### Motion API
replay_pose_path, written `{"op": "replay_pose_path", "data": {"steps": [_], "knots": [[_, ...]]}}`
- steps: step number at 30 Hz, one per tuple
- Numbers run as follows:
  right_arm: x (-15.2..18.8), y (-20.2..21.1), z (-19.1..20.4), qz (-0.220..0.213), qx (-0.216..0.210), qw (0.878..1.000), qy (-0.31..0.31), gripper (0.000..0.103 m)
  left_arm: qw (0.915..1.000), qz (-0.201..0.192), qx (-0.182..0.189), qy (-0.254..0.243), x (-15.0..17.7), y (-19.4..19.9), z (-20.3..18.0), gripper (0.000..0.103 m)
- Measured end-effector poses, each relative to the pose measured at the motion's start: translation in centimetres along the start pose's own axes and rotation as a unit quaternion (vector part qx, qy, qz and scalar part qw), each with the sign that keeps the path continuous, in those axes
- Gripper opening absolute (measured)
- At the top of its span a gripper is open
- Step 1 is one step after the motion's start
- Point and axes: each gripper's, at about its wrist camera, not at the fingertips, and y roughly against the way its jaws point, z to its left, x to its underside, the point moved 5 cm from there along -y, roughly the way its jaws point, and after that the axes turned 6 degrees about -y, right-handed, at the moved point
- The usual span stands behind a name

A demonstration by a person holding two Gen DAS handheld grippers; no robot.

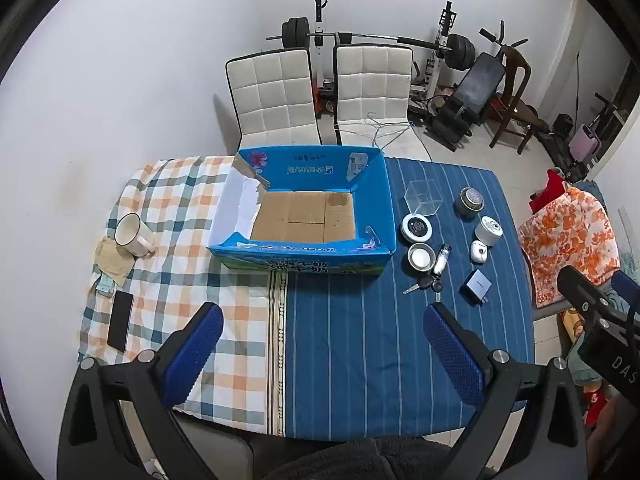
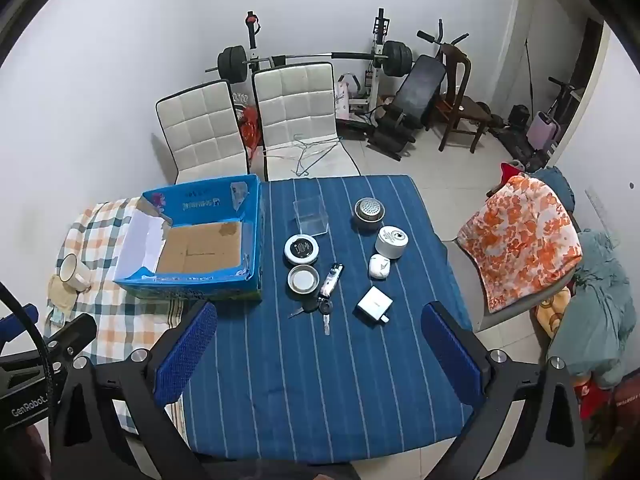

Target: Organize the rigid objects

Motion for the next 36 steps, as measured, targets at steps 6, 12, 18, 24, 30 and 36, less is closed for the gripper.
{"op": "replay_pose_path", "data": {"steps": [6, 12, 18, 24, 30, 36], "knots": [[0.1, 0.2, 0.0, -0.004, 0.003, 1.0, 0.001, 0.103, 1.0, -0.005, -0.004, -0.003, -0.3, 0.1, 0.4, 0.103], [0.2, 0.2, -0.3, -0.005, 0.004, 1.0, 0.001, 0.103, 0.9999, -0.013, -0.009, -0.006, -0.5, 0.4, 0.5, 0.103], [-0.1, 1.1, 0.5, -0.015, 0.005, 1.0, 0.004, 0.103, 0.9997, -0.021, -0.012, -0.006, -0.7, 1.1, 0.6, 0.103], [-0.5, 1.7, 0.6, -0.021, 0.005, 1.0, 0.005, 0.103, 0.9995, -0.028, -0.016, -0.004, -1.0, 1.3, 0.9, 0.103], [-0.8, 2.1, 0.9, -0.027, 0.008, 1.0, 0.008, 0.103, 0.9993, -0.032, -0.015, -0.004, -1.3, 1.4, 1.2, 0.103], [-1.1, 2.4, 0.9, -0.033, 0.006, 0.999, 0.01, 0.103, 0.999, -0.041, -0.019, -0.004, -1.5, 1.9, 1.0, 0.103]]}}
